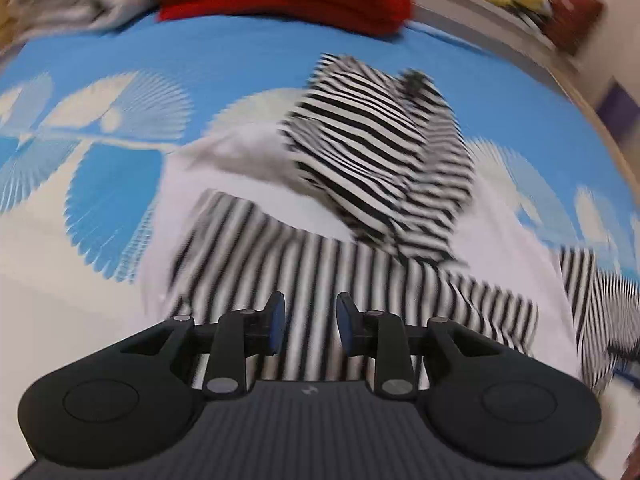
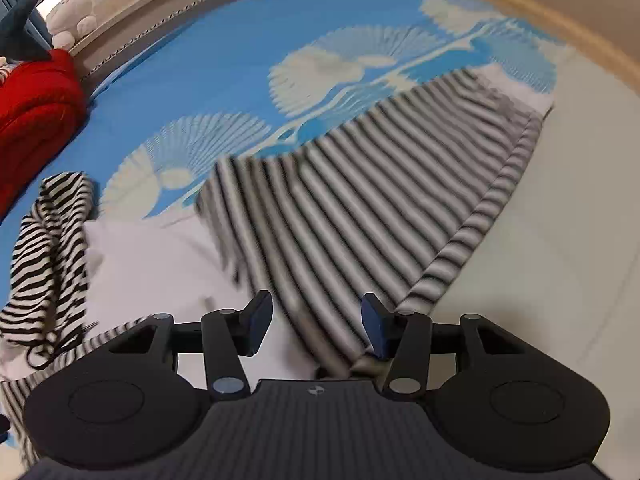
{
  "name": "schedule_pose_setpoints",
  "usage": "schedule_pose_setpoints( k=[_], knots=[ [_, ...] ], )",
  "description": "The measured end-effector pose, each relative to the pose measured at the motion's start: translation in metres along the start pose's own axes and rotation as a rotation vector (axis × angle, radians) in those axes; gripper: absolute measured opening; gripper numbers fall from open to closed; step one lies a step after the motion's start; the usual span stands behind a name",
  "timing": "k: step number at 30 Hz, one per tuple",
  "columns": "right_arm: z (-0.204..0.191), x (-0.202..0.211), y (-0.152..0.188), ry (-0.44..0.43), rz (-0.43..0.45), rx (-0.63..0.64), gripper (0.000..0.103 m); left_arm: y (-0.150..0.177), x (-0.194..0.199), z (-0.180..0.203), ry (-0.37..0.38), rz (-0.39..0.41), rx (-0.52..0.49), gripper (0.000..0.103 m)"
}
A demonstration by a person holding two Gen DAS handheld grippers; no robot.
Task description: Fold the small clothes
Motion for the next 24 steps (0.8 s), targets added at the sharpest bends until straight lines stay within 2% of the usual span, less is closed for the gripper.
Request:
schedule_pose_setpoints(
  k=[3,9,18,20,24],
  knots=[
    [0.017,0.000,-0.011,0.022,0.018,-0.006,0.051,0.010,0.001,0.016,-0.001,-0.016,-0.061,0.031],
    [0.064,-0.007,-0.035,0.070,0.031,-0.091,0.051,0.018,0.006,0.025,0.023,0.007,-0.087,0.031],
    [0.172,-0.038,-0.067,0.074,0.019,-0.443,0.053,0.021,0.009,0.027,0.028,-0.005,-0.104,0.033],
    [0.178,-0.042,-0.071,0.037,0.046,-0.479,0.060,0.021,0.008,0.027,0.031,-0.008,-0.105,0.035],
    [0.176,-0.045,-0.072,0.013,0.068,-0.518,0.061,0.021,0.005,0.028,0.033,-0.018,-0.099,0.035]
  ],
)
Point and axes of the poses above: each gripper's, at about its wrist camera, not at the fingertips, and x roughly against the way its jaws point, z to its right, y to its underside, the point moved 1 cm from there along -x, roughly the way its jaws point, and after that the axes turned 2 degrees about -y, right-handed, at the moved point
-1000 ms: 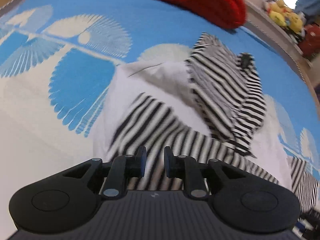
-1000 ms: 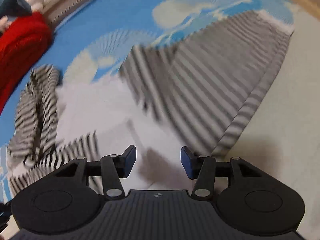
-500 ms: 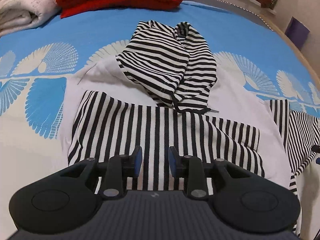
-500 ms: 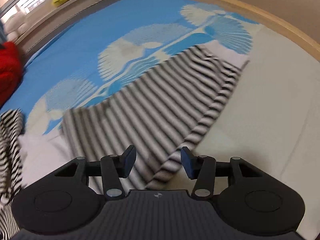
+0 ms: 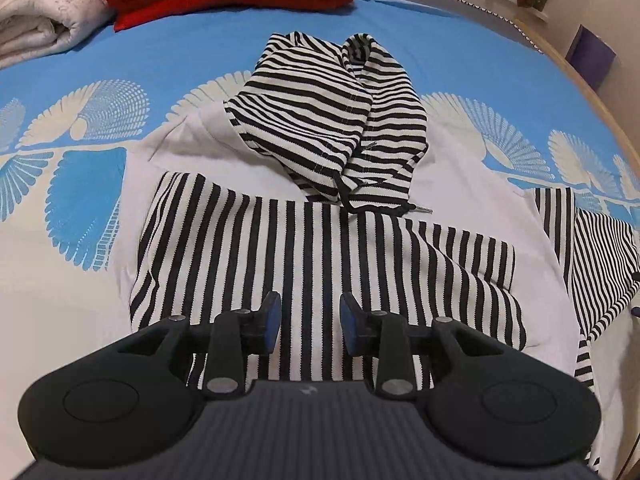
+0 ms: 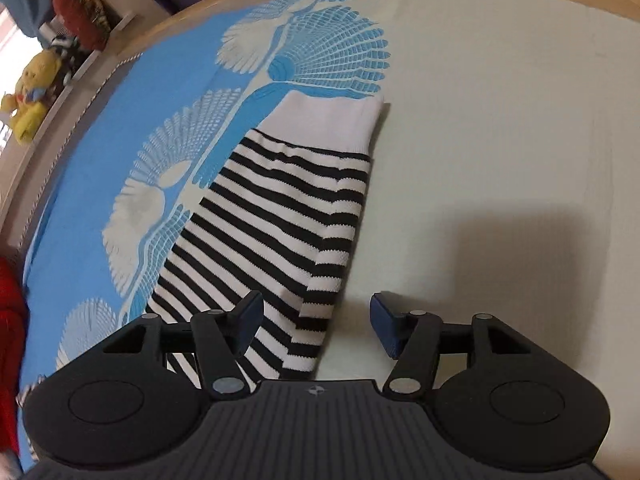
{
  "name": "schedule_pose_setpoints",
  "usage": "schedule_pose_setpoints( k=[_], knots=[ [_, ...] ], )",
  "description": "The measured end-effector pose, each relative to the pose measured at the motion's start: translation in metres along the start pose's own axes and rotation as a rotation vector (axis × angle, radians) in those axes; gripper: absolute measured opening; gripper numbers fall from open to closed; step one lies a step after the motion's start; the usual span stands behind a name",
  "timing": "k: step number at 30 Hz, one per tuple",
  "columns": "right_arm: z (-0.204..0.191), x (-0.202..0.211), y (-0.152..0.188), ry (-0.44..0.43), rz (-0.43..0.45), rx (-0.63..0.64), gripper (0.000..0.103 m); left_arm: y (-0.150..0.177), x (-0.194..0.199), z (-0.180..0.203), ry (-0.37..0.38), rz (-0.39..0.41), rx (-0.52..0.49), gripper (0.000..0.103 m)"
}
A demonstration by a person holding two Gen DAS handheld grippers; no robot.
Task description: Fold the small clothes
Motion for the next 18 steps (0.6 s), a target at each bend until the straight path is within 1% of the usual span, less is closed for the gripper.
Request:
schedule_pose_setpoints(
  k=[1,2,3,7,8,9,10,11,13,14,16,17,18],
  knots=[
    [0.000,0.000,0.001,0.003,0.005,-0.011,0.060,0.000,0.000,0.000,0.001,-0.001,-0.001,0.035],
    [0.000,0.000,0.001,0.008,0.010,-0.017,0.058,-0.001,0.000,-0.002,0.001,-0.001,0.002,0.035],
    [-0.001,0.001,0.001,0.019,0.018,-0.020,0.049,-0.001,0.001,-0.003,0.002,0.000,0.006,0.035],
    [-0.001,-0.003,-0.002,0.032,0.032,-0.031,0.032,-0.003,0.004,-0.012,0.001,0.007,0.025,0.035],
    [-0.003,-0.004,-0.002,0.031,0.037,-0.018,0.017,-0.004,0.005,-0.015,0.000,0.008,0.030,0.035],
    [-0.005,-0.005,-0.001,0.027,0.036,-0.008,0.007,-0.004,0.006,-0.018,-0.001,0.010,0.036,0.035],
    [-0.006,-0.006,0.001,0.025,0.036,-0.008,0.006,-0.005,0.007,-0.021,-0.004,0.011,0.042,0.035],
    [-0.007,-0.005,0.002,0.035,0.046,-0.015,0.002,-0.007,0.008,-0.024,-0.006,0.013,0.051,0.035],
    [-0.013,0.002,0.004,0.041,0.077,-0.013,0.001,-0.010,0.010,-0.033,-0.010,0.017,0.073,0.035],
    [-0.022,0.010,0.005,0.038,0.109,0.007,0.001,-0.011,0.012,-0.039,-0.014,0.021,0.088,0.035],
    [-0.047,0.027,0.010,0.021,0.178,0.087,0.001,-0.014,0.016,-0.050,-0.022,0.029,0.119,0.035],
    [-0.066,0.040,0.017,-0.005,0.220,0.155,0.001,-0.016,0.017,-0.057,-0.028,0.032,0.136,0.035],
    [-0.090,0.055,0.028,-0.044,0.271,0.256,0.001,-0.017,0.019,-0.065,-0.035,0.036,0.155,0.035]
  ],
)
Point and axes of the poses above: each gripper's, at about its wrist camera, not at the fingertips, and x roughly against the way its jaws point, z to its right, y to its underside, the point moved 1 cm from there along -x, roughly the way its jaws point, and after that the axes turned 2 degrees about -y, right-handed, at the moved point
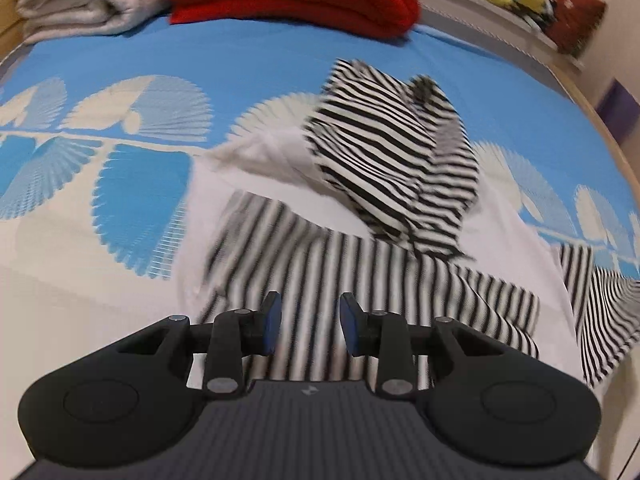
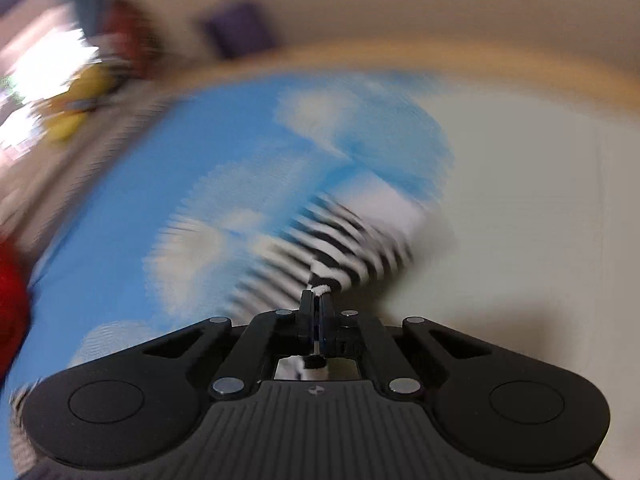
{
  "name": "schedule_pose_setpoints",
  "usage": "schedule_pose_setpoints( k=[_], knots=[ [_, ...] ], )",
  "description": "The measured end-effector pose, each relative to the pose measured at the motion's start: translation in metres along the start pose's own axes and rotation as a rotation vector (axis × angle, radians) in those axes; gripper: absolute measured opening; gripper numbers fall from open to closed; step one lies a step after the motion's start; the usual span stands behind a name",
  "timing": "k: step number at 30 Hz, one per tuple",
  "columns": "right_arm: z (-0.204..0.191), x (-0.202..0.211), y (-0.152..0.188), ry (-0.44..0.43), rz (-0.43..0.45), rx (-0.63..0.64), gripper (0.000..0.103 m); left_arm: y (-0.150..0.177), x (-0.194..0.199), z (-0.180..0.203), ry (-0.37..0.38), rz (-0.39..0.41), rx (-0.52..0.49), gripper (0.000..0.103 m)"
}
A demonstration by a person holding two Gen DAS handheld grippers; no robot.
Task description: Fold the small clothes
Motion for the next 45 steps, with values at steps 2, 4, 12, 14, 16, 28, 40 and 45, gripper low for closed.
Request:
schedule_pose_setpoints(
  k=[2,4,12,14,16,28,40,45],
  knots=[
    [-0.060,0.037,0.014,-0.129,0.111,0.243,0.001,-0.005,0.002,-0.016,-0.018,0.006,0.040,0.035],
    [-0.117,0.076,0.048,-0.338,0.161,0.483,0.001,-0.010,0.003,-0.034,-0.039,0.009,0.083,0.035],
    [-0.198,0.141,0.264,-0.920,-0.443,1.292,0.004,-0.027,0.008,-0.087,-0.072,0.015,0.227,0.035],
    [-0.195,0.138,0.281,-0.880,-0.495,1.360,0.011,-0.027,0.007,-0.089,-0.062,0.006,0.235,0.036],
    [-0.197,0.130,0.270,-0.857,-0.521,1.307,0.021,-0.025,0.005,-0.087,-0.041,-0.007,0.232,0.039],
    [-0.167,0.024,0.201,-0.479,-0.745,0.391,0.049,-0.018,-0.007,-0.056,0.014,-0.045,0.196,0.039],
    [-0.233,0.110,0.213,-1.036,-0.524,0.554,0.006,-0.026,-0.002,-0.085,-0.039,-0.019,0.236,0.039],
    [-0.227,0.105,0.210,-1.001,-0.608,0.547,0.059,-0.026,-0.003,-0.093,-0.018,-0.035,0.268,0.039]
  ],
)
Point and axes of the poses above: each gripper's, at about its wrist camera, not at the fingertips, and x roughly against the way its jaws point, z to its right, y to its underside, the point moved 1 cm from there along -x, roughly the way its jaws point, and after that the axes turned 2 degrees about -y, right-handed, at the moved point
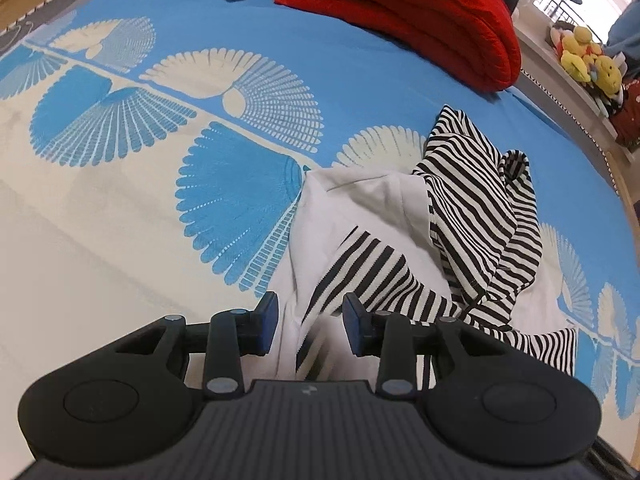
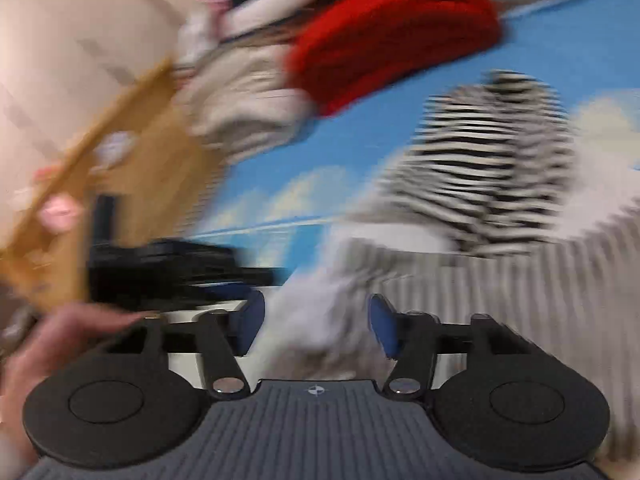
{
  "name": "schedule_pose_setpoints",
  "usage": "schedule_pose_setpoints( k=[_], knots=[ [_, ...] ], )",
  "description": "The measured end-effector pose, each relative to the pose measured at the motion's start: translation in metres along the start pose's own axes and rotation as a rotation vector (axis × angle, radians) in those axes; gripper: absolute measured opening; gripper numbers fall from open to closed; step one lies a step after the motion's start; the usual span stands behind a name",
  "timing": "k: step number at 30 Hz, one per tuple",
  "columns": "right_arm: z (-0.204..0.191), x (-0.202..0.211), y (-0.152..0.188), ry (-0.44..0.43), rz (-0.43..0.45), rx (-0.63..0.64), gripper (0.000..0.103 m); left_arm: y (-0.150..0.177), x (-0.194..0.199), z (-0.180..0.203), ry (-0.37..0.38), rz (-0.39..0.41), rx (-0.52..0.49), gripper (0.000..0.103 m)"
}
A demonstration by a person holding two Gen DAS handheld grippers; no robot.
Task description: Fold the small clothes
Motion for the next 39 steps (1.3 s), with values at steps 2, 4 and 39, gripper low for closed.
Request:
schedule_pose_setpoints(
  k=[2,4,39],
  knots=[
    [0.023,0.000,0.003,0.154,-0.030,-0.069,0.058,0.001,-0.002,-0.001,0.003,-0.009,0.005,0.039],
    [0.051,0.006,0.007,0.337,-0.062,-0.152,0.058,0.003,-0.006,-0.002,0.009,-0.022,0.009,0.039],
    [0.125,0.054,0.024,0.719,-0.032,-0.471,0.054,0.037,-0.038,0.035,0.067,-0.156,-0.194,0.039]
  ],
)
Point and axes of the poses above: each gripper's, at about its wrist camera, not at the fingertips, and x roughly against the way its jaws point, z to its right, y to its underside, the point moved 1 cm from there along -x, roughly the way its jaws point, and after that the axes turned 2 degrees about -y, right-handed, at the moved point
